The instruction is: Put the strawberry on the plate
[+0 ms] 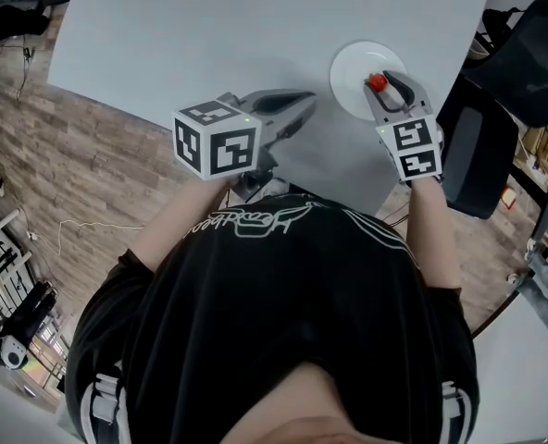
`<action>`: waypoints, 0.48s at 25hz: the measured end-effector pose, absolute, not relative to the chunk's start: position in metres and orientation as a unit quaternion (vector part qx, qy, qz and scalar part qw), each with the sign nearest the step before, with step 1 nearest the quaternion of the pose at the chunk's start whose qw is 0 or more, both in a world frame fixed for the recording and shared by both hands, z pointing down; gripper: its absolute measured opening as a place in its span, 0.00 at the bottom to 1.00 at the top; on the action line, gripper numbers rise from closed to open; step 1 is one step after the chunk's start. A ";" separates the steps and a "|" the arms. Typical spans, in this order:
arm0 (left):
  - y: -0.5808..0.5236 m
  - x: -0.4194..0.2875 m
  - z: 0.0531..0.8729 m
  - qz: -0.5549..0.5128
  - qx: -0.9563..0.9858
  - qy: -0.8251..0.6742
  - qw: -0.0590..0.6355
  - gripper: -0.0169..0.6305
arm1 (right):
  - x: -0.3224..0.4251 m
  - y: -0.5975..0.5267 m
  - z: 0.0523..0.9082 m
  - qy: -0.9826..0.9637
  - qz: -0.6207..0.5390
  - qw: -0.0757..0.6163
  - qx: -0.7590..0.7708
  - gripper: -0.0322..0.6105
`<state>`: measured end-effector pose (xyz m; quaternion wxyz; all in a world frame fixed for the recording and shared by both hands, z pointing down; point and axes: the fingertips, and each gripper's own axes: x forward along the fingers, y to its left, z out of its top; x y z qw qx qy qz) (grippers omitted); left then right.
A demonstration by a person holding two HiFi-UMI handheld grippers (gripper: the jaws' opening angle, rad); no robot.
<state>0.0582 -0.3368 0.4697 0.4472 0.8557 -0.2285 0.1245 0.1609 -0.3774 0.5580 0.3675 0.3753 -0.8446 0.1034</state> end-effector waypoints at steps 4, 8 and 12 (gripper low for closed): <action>-0.336 0.057 0.467 0.121 0.857 -0.227 0.447 0.04 | 0.162 -0.376 0.555 -0.844 0.107 0.368 0.376 0.30; -0.332 0.055 0.460 0.115 0.862 -0.224 0.439 0.04 | 0.164 -0.373 0.541 -0.843 0.101 0.354 0.392 0.32; -0.322 0.053 0.446 0.110 0.870 -0.220 0.426 0.04 | 0.166 -0.362 0.511 -0.846 0.101 0.324 0.411 0.32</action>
